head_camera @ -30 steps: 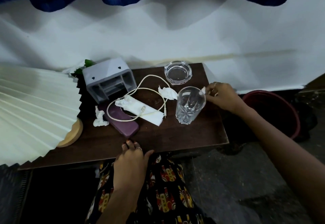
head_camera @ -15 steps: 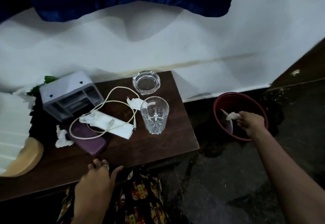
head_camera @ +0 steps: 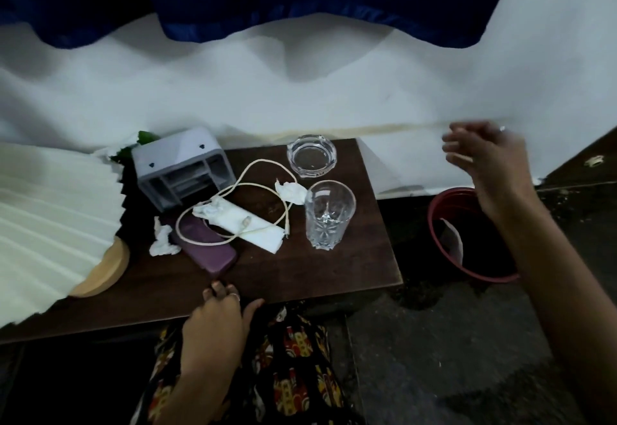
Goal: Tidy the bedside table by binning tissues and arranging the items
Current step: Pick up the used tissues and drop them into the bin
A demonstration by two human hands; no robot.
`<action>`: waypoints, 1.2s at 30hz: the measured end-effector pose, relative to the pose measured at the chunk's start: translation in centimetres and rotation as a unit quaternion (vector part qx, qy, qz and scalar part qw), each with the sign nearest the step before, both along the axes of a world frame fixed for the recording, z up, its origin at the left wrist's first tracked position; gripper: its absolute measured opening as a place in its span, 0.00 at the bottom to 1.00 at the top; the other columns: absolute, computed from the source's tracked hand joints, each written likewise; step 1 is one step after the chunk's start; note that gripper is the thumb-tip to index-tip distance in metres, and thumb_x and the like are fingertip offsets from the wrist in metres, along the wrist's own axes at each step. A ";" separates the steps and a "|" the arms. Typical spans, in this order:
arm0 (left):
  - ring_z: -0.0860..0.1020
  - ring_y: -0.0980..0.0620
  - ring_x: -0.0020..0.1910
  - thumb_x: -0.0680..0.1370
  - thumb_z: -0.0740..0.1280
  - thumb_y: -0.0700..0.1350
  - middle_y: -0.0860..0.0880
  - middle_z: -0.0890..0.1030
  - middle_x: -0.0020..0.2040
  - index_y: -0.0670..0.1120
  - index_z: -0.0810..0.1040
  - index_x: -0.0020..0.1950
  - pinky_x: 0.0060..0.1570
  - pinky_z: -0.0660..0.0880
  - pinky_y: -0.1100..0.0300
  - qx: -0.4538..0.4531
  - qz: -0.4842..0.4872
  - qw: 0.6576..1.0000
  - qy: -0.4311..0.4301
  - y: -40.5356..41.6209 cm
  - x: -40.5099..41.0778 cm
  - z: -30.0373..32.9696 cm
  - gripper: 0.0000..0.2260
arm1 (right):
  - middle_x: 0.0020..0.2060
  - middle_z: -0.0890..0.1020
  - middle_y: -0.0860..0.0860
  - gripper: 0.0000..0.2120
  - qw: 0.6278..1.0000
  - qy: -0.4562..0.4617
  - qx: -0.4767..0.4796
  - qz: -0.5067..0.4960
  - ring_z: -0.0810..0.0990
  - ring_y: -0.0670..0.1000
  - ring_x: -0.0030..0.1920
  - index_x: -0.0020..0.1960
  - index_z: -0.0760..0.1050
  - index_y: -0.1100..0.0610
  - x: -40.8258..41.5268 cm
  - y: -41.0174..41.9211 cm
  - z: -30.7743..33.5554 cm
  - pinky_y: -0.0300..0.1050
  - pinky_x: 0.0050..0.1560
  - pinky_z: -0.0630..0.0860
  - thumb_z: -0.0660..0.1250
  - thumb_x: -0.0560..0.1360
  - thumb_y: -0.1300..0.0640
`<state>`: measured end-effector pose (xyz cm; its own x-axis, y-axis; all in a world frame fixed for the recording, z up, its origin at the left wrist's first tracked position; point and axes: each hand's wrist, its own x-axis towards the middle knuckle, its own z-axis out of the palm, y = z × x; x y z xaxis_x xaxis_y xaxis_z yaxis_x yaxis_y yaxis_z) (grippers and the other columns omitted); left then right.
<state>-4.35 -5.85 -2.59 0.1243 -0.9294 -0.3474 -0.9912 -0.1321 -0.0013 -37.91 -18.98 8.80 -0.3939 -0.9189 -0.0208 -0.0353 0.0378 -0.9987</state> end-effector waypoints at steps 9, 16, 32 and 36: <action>0.71 0.47 0.65 0.80 0.51 0.60 0.43 0.66 0.71 0.43 0.64 0.71 0.56 0.73 0.56 0.002 -0.012 1.000 0.022 0.0 0.4 1.3 0.27 | 0.42 0.84 0.53 0.06 0.893 0.366 -0.001 0.263 0.81 0.46 0.39 0.43 0.81 0.55 19.3 -3.2 4.3 0.32 0.44 0.73 0.65 0.72 0.62; 0.71 0.45 0.65 0.81 0.52 0.57 0.42 0.66 0.72 0.43 0.64 0.71 0.56 0.74 0.54 0.014 -0.022 0.998 0.051 0.1 1.2 1.9 0.25 | 0.58 0.78 0.64 0.14 0.799 0.513 0.168 0.264 0.77 0.63 0.59 0.58 0.74 0.66 26.9 -5.5 -2.0 0.49 0.53 0.75 0.60 0.73 0.66; 0.69 0.43 0.68 0.81 0.55 0.55 0.39 0.65 0.72 0.41 0.65 0.70 0.58 0.72 0.52 0.029 -0.023 0.993 0.108 -0.2 1.8 1.5 0.23 | 0.62 0.74 0.61 0.18 0.738 0.593 0.262 0.188 0.74 0.61 0.63 0.63 0.72 0.63 26.3 -4.6 -7.8 0.52 0.59 0.73 0.63 0.74 0.68; 0.68 0.42 0.69 0.81 0.55 0.54 0.39 0.64 0.73 0.41 0.65 0.70 0.59 0.72 0.52 0.033 -0.027 0.994 0.099 -0.2 1.8 1.5 0.23 | 0.61 0.76 0.62 0.18 0.738 0.612 0.216 0.184 0.75 0.62 0.63 0.62 0.72 0.65 26.5 -5.1 -6.4 0.52 0.58 0.74 0.62 0.73 0.70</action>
<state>-2.56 -6.04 -1.05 -0.0026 -0.9069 -0.4213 -0.9786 -0.0843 0.1877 -11.39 -24.04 2.38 -0.0852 -0.9802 -0.1789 -0.9886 0.1056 -0.1073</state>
